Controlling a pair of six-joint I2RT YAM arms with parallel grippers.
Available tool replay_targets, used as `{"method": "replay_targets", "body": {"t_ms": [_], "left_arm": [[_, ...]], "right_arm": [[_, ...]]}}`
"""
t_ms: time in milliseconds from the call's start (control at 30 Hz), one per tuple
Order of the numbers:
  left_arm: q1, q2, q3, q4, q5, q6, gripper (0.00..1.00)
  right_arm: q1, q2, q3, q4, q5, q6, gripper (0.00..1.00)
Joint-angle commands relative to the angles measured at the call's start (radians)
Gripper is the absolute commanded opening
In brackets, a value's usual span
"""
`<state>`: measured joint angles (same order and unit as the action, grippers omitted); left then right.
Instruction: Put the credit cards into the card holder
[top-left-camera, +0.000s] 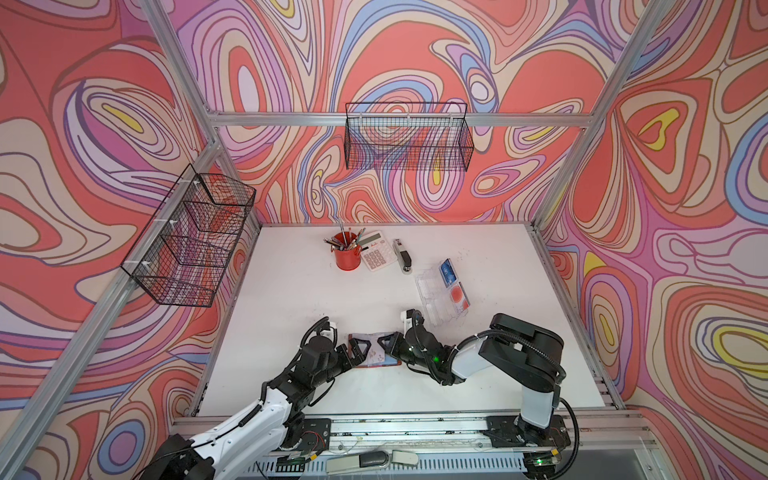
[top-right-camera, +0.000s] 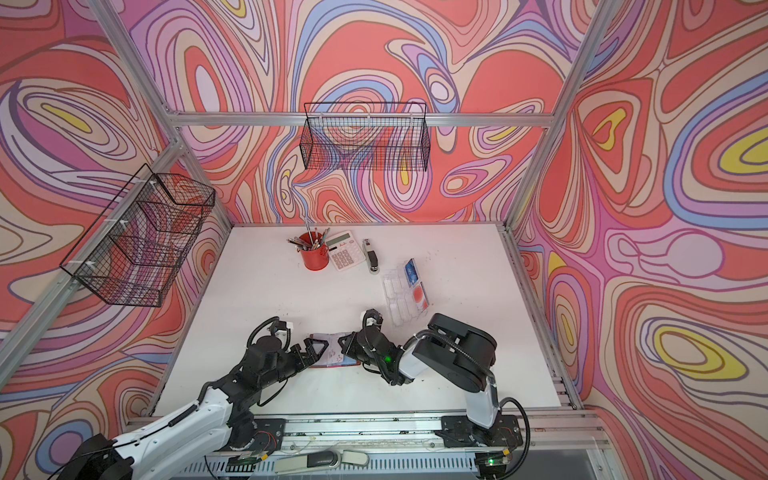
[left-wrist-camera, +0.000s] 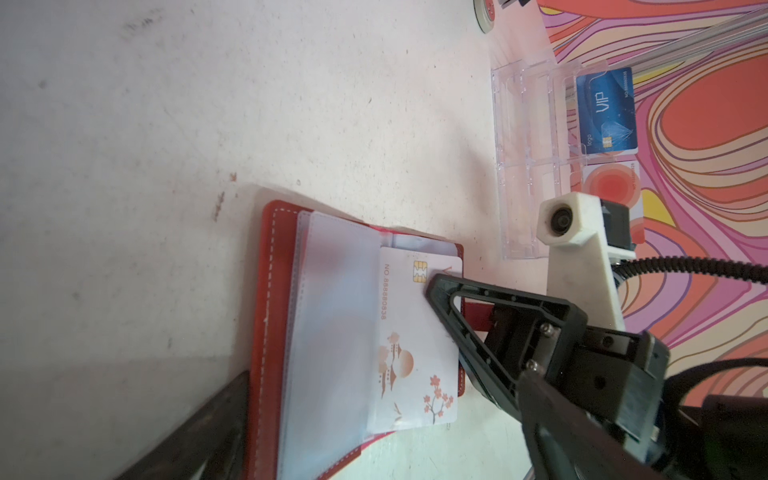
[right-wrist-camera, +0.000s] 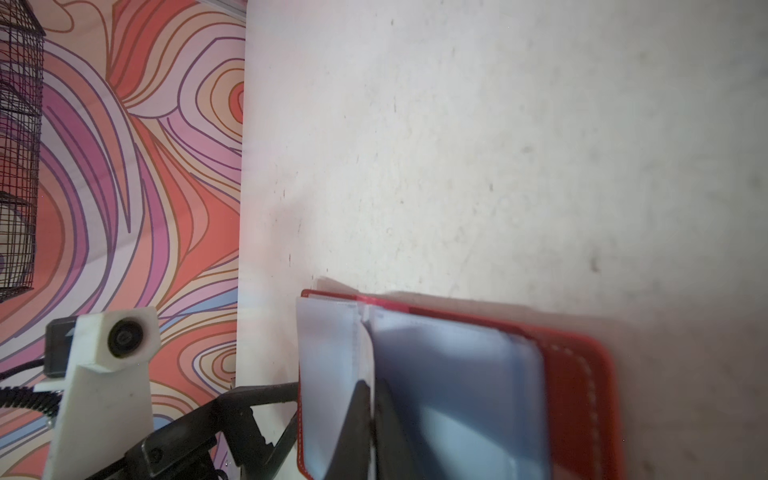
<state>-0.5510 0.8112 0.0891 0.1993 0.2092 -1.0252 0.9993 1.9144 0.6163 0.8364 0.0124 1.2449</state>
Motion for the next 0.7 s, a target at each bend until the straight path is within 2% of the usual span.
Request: {"method": "replay_targets", "body": {"t_ms": [0,200,333,667], "left_arm": [[-0.006,0.02,-0.04,-0.138,-0.009,-0.015,1.0],[-0.006,0.019,-0.043,-0.138,-0.008,-0.015,1.0],[-0.006,0.023,-0.042,-0.135,-0.006,-0.013,1.0],[-0.007,0.051,-0.04,-0.12,0.0,-0.01,1.0]], "right_arm": [[0.022,0.011,-0.03,-0.037,0.037,0.041,0.0],[0.036,0.025,-0.012,-0.031,0.025,0.043,0.0],[0.036,0.064,-0.006,0.048,-0.001,0.041,0.0],[0.036,0.092,0.035,0.056,-0.035,-0.043,0.0]]}}
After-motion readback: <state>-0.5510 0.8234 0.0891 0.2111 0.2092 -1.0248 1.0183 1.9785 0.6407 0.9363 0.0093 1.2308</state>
